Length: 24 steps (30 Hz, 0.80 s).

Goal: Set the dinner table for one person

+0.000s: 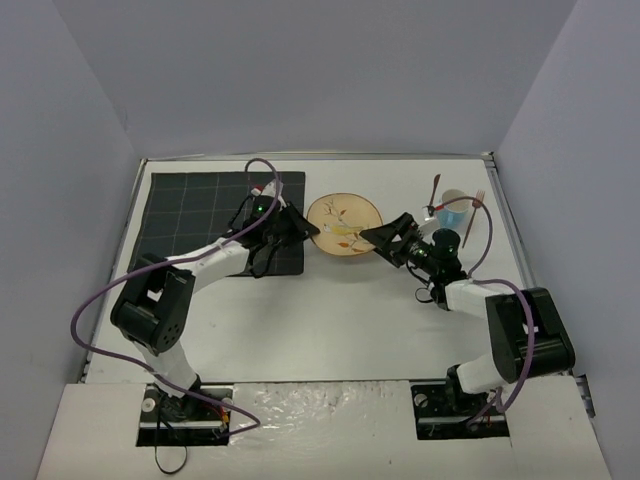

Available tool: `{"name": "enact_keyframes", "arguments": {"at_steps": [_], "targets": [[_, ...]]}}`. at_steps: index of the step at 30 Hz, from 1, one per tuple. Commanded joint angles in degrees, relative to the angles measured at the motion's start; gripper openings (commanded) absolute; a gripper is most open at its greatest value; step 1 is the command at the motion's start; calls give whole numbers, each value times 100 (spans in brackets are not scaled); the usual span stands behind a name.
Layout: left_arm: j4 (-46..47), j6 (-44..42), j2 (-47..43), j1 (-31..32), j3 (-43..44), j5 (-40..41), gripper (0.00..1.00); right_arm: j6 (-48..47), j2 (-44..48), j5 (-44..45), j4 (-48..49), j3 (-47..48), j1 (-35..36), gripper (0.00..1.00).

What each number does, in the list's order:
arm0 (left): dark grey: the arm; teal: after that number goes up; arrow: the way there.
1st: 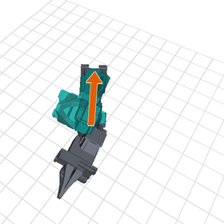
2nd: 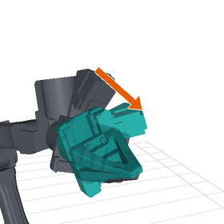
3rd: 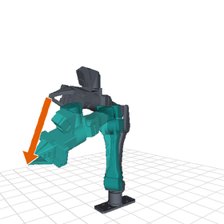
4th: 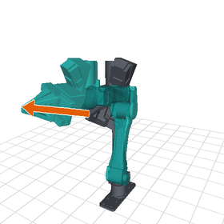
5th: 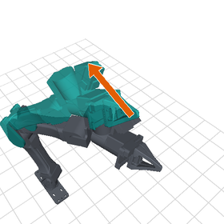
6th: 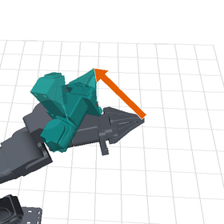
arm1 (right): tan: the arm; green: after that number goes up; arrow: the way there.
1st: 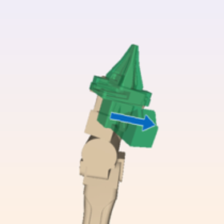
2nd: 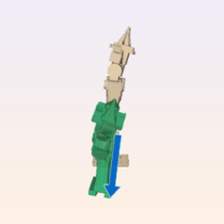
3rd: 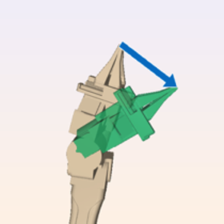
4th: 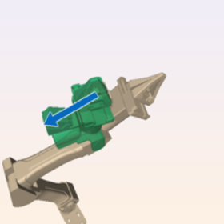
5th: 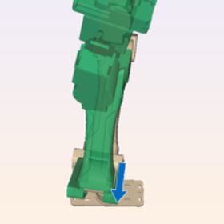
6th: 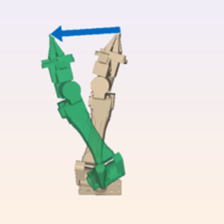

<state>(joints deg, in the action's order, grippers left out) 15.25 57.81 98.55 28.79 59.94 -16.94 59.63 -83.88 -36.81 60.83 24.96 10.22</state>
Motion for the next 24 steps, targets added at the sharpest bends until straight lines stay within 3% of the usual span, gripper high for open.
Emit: {"name": "enact_keyframes", "arguments": {"at_steps": [1,5,14,24], "targets": [[925,-88,-716,-113,34,-356,0,-972,696,112,-344,661,42,91],[1116,53,-1065,-473,-136,-508,0,-1591,963,426,-1551,871,33,100],[1271,379,-1872,-1391,-482,-1012,0,-1804,1031,596,-1898,809,24,100],[1356,324,-2291,-3390,-1216,-1301,0,-2215,1474,607,-2419,933,24,100]]}}
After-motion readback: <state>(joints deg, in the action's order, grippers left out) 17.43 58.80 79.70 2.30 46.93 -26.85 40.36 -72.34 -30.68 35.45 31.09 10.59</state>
